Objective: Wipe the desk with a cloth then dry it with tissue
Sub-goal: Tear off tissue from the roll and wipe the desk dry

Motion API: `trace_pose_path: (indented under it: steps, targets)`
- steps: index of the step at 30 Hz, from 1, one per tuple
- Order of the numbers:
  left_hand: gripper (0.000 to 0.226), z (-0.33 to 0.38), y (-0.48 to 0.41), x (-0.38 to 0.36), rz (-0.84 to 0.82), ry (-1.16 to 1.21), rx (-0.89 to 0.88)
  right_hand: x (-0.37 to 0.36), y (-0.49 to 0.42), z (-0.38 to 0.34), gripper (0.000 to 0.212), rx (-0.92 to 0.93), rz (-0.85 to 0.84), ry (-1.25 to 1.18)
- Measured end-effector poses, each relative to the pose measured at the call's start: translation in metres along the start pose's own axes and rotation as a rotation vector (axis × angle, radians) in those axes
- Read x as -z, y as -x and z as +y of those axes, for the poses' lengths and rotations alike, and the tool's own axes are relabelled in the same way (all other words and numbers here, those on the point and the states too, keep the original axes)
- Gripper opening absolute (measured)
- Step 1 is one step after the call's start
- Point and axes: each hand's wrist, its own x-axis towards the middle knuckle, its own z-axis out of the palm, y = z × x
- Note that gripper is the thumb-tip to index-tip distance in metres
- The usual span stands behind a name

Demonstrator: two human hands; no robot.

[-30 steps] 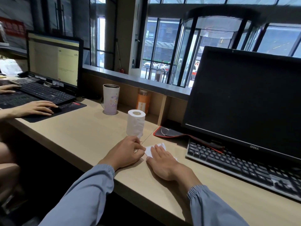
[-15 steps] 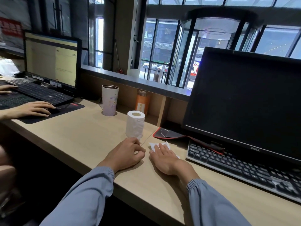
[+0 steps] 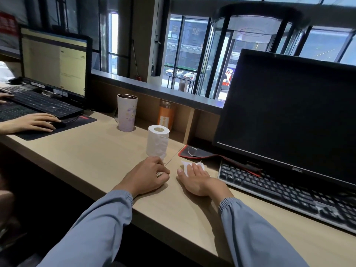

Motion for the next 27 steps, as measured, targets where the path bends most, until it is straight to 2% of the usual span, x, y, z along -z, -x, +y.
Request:
trace_pose_path:
  steps: [8,14,20,27]
  targets:
    - [0.029,0.001,-0.002,0.0,-0.025,0.018,0.03,0.0,0.001,-0.006,0.091,-0.117,0.095,-0.092]
    - [0.029,-0.001,-0.002,-0.001,-0.014,0.017,0.018,0.0,0.004,-0.009,0.097,-0.202,0.032,-0.059]
    - [0.03,0.0,-0.001,0.002,0.0,0.042,0.011,0.006,0.0,-0.009,0.101,-0.237,0.086,-0.062]
    - [0.031,0.001,0.0,0.001,-0.015,0.03,0.006,-0.008,0.014,-0.011,0.105,-0.282,0.066,-0.046]
